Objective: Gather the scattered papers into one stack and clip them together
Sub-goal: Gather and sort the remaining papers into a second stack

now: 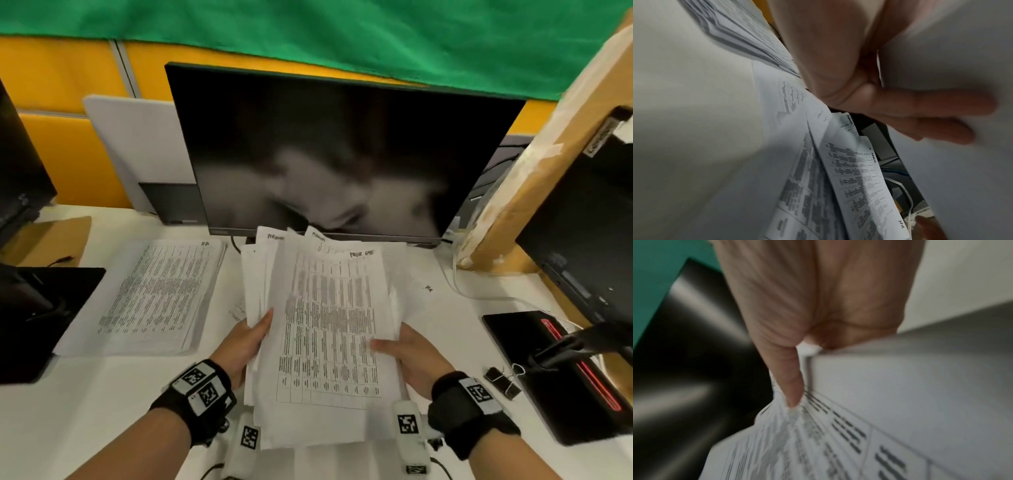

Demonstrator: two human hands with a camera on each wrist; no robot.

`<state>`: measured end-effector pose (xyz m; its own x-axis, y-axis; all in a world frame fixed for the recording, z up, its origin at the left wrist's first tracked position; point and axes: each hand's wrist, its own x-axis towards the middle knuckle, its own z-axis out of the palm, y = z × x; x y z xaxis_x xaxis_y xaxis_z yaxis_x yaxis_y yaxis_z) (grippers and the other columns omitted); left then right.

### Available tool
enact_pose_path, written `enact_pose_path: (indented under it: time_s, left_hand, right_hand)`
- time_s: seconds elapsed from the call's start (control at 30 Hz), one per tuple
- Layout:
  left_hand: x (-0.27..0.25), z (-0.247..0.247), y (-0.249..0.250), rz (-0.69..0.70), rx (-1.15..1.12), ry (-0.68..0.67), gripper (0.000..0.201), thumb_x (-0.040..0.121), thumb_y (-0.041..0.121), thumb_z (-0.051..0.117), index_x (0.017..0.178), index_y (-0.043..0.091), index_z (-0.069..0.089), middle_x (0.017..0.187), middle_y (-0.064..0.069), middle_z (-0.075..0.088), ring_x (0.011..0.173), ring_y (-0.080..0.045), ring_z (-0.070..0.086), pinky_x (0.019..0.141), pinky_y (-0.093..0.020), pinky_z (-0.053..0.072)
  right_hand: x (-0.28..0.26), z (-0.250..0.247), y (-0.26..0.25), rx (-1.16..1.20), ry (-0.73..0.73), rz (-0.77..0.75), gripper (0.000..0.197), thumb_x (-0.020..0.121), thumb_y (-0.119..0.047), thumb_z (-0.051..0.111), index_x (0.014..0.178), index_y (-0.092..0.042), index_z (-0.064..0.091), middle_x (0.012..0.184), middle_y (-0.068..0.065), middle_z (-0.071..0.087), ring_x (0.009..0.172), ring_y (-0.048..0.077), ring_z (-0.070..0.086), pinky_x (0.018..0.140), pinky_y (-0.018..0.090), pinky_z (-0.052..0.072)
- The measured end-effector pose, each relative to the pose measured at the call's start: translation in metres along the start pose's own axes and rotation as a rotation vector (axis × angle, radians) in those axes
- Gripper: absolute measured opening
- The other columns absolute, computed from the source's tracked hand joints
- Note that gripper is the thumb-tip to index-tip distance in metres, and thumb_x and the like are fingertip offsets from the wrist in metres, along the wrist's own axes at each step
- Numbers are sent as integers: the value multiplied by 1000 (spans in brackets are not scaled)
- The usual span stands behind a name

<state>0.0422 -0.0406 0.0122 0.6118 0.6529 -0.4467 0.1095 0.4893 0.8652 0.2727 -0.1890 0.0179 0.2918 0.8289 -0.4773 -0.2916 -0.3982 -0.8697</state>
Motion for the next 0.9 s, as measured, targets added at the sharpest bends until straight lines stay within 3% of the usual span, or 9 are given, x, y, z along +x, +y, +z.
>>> enact_pose_path:
  time_s: [0.07,0.17,0.3,0.37,0.43,0.5,0.57,0.73,0.9]
  left_hand:
    - [4,13,0,-48,29,-13,56,83,52,58,118,10,65,106,-12,74,96,-24,72,72,-32,59]
    - [15,32,-5,-107,73,-71,48,90,53,47,115,16,67,107,-8,74,101,-24,70,87,-37,55]
    - [39,41,-9,-39,347,113,17,93,30,53,91,18,66,95,-8,66,84,-22,61,74,-33,52]
    - [53,35,-12,54,638,237,11,91,21,55,87,21,65,103,-9,65,95,-24,60,83,-35,51]
    - [62,34,-16,70,917,232,30,93,27,52,120,16,58,131,-11,55,122,-27,52,102,-34,41]
    - [67,38,-22,18,1199,140,59,95,37,45,147,16,29,155,-9,27,143,-25,26,117,-37,22]
    - [68,46,-29,-37,1465,78,62,96,44,37,150,20,20,158,-8,18,145,-26,19,118,-42,19]
    - [72,64,-32,-10,1662,261,51,92,50,37,123,13,54,129,-11,49,119,-27,44,98,-38,39]
    - [98,69,-25,-192,1386,428,96,75,60,61,145,9,19,148,-14,30,134,-32,33,105,-45,35]
  right_hand:
    - [-3,-13,-1,49,36,57,39,83,-5,64,121,-6,60,115,16,70,104,29,68,85,39,56]
    - [-9,-36,0,23,84,105,32,84,-1,63,116,-2,62,110,19,71,99,32,69,71,34,59]
    - [-11,-80,6,-68,330,71,35,81,2,66,115,-1,62,100,19,73,95,38,69,87,48,53]
    - [-16,-99,5,-108,431,55,35,79,-1,67,114,-4,63,96,19,74,93,39,68,92,53,50]
    - [-26,-115,3,-117,487,32,32,81,0,66,111,-7,62,98,18,71,93,38,66,89,50,50]
    - [-37,-128,-1,-119,516,6,27,82,-2,65,105,-15,62,101,14,69,96,35,64,89,48,49]
    - [-46,-139,-5,-130,522,-6,27,82,-5,66,106,-18,63,106,13,70,99,35,64,96,53,45]
    - [-53,-146,-12,-122,555,3,32,81,-4,65,112,-12,61,106,14,70,101,37,65,96,58,45]
    - [-52,-136,-15,-132,538,-7,33,84,-2,62,116,-7,58,108,16,68,102,37,63,96,57,45]
